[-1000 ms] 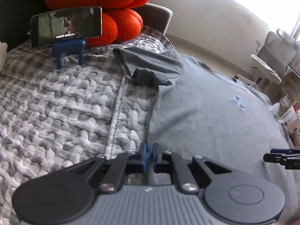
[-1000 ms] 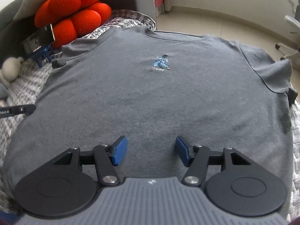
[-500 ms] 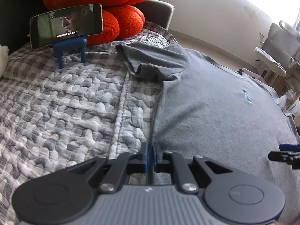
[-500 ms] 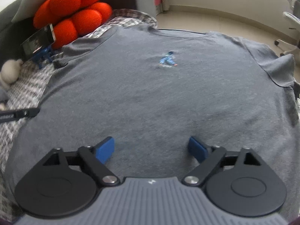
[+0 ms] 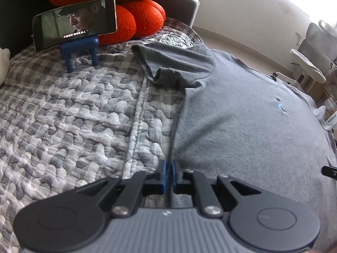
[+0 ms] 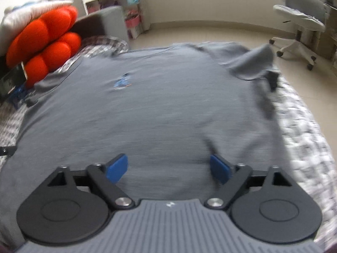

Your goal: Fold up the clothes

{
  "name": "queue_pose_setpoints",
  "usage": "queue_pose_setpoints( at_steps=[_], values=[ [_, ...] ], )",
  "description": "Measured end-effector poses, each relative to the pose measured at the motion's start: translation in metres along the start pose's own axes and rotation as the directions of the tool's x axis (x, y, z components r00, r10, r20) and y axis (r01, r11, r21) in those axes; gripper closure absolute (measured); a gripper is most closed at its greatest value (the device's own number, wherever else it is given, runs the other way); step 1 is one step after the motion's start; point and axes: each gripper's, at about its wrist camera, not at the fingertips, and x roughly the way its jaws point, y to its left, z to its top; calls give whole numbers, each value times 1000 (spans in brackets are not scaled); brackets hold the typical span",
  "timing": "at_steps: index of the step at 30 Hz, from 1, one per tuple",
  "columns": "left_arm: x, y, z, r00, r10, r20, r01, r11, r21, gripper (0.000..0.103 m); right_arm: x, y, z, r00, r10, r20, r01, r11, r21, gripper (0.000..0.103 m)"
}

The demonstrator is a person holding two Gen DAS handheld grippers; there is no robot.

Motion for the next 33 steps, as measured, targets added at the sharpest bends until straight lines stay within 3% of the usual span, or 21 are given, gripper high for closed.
queue_pose_setpoints(
  at_steps=[4, 6, 8, 9, 15, 18, 23, 29, 31, 33],
  values=[
    [0, -2, 0, 1000, 8, 0, -8, 1000, 12, 95, -15, -39, -5, 999, -27, 21, 27, 999, 38, 45],
    [0, -2, 1, 1000, 11, -2, -11, 1000, 11, 95, -23, -57, -9, 999, 14, 37, -17, 998, 66, 59],
    [0, -2, 1, 1000, 11, -3, -10, 1000, 13, 95, -28, -66, -13, 999, 3, 42, -6, 996, 83, 59],
    [0, -1, 1, 1000, 10, -2, -10, 1000, 14, 95, -30, -70, -14, 999, -12, 43, 8, 996, 90, 66],
    [-1, -1, 3, 1000, 8, -6, -8, 1000, 11, 95, -38, -71, -17, 999, -47, 16, 46, 996, 80, 66],
    [-5, 13, 10, 998, -49, -27, 47, 997, -68, 94, -47, -67, -11, 998, -64, 8, 63, 993, 99, 65],
    [-23, 32, 16, 998, -55, 16, 57, 992, -109, 94, -68, -46, 1, 999, 5, 53, -8, 998, 65, 64],
    [-25, 49, 32, 989, -135, 65, 146, 964, -221, 94, -71, 25, 17, 993, 112, 23, -111, 993, -34, 63],
    [-16, 50, 41, 985, -154, 76, 169, 951, -260, 92, -70, 52, 19, 987, 162, 7, -161, 984, -70, 62],
    [-6, 50, 51, 981, -173, 88, 192, 935, -299, 83, -69, 78, 21, 977, 213, -12, -213, 972, -99, 61]
  ],
)
